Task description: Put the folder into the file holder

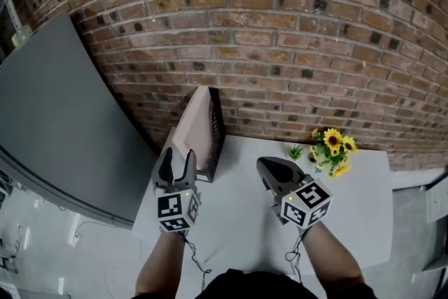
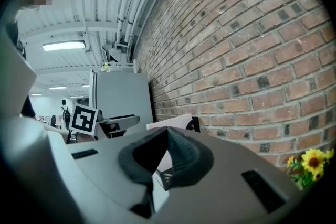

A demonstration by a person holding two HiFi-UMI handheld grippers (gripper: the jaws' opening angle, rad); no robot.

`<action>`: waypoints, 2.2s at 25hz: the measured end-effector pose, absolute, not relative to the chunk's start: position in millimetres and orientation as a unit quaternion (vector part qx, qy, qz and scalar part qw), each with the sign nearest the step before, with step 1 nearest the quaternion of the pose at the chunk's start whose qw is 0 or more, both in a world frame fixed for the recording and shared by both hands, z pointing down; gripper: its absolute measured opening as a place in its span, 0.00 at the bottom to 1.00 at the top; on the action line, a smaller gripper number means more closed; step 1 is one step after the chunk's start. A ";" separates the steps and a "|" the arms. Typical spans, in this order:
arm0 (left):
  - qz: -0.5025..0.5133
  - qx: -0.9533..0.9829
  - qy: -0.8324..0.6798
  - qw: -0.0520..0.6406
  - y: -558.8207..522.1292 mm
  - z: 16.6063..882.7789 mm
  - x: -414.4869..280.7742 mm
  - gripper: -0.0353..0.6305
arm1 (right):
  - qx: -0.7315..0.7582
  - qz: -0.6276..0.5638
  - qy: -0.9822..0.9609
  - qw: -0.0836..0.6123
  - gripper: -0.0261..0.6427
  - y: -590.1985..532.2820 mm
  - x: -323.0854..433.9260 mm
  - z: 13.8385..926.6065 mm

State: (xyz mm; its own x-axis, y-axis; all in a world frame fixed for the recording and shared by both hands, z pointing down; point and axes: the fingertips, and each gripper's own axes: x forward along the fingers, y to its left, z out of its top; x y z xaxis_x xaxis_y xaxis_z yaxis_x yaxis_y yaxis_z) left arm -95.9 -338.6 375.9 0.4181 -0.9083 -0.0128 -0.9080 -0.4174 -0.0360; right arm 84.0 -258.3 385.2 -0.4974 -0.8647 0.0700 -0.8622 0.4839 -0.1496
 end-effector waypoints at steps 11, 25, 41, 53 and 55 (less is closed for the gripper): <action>-0.008 -0.842 0.540 -0.008 -203.6 372.8 -58.7 0.08 | -0.444 -0.059 0.894 -0.002 0.04 -185.8 92.7 368.0; -0.023 -0.843 0.535 -0.046 -78.6 394.9 -22.8 0.06 | -0.396 -0.069 0.915 -0.013 0.04 -99.5 102.6 380.4; -0.013 -0.872 0.484 -0.064 -52.7 408.6 -85.1 0.06 | -0.410 -0.089 0.907 -0.019 0.04 -86.5 17.8 395.5; -0.002 -0.906 0.415 -0.080 -58.8 414.0 -116.9 0.06 | -0.481 -0.088 0.872 -0.025 0.04 -73.9 -12.4 395.9; -0.002 -0.911 0.404 -0.081 -59.4 414.4 -118.4 0.06 | -0.491 -0.087 0.867 -0.024 0.04 -72.5 -13.6 395.3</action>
